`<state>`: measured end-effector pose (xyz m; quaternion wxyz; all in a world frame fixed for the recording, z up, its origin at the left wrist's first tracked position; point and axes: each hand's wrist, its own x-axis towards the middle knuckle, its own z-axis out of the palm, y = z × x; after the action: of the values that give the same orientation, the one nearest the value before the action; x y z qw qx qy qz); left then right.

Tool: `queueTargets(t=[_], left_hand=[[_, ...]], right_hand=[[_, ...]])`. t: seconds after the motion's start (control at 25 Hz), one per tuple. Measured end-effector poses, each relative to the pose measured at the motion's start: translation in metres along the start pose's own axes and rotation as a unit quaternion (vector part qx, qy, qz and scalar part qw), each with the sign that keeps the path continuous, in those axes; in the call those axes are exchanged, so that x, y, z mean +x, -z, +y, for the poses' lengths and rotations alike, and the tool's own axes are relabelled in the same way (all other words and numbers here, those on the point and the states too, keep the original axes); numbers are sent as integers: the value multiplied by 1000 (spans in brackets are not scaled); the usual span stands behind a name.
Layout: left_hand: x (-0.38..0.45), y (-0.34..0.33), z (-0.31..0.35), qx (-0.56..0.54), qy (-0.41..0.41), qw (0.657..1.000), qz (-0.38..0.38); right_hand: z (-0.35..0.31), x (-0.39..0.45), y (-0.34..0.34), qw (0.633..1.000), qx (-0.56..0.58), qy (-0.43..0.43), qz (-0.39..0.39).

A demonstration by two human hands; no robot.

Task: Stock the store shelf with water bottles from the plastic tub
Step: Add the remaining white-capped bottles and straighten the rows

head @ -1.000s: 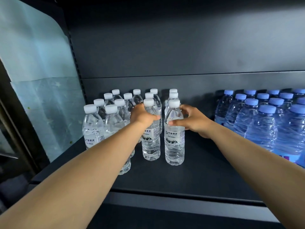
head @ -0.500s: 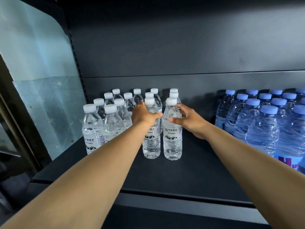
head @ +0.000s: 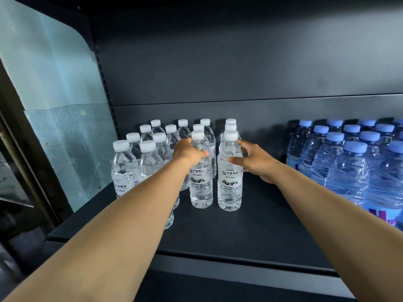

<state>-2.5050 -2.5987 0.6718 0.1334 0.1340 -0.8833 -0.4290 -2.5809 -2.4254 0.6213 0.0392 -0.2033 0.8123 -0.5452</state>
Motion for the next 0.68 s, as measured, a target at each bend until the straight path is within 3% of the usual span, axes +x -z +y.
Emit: queueTargets(t=[0.68], left_hand=[[2,-1,-3,20,-16,1000,-8]], right_hand=[[-16,-12,-10,998,-60,-8,30]])
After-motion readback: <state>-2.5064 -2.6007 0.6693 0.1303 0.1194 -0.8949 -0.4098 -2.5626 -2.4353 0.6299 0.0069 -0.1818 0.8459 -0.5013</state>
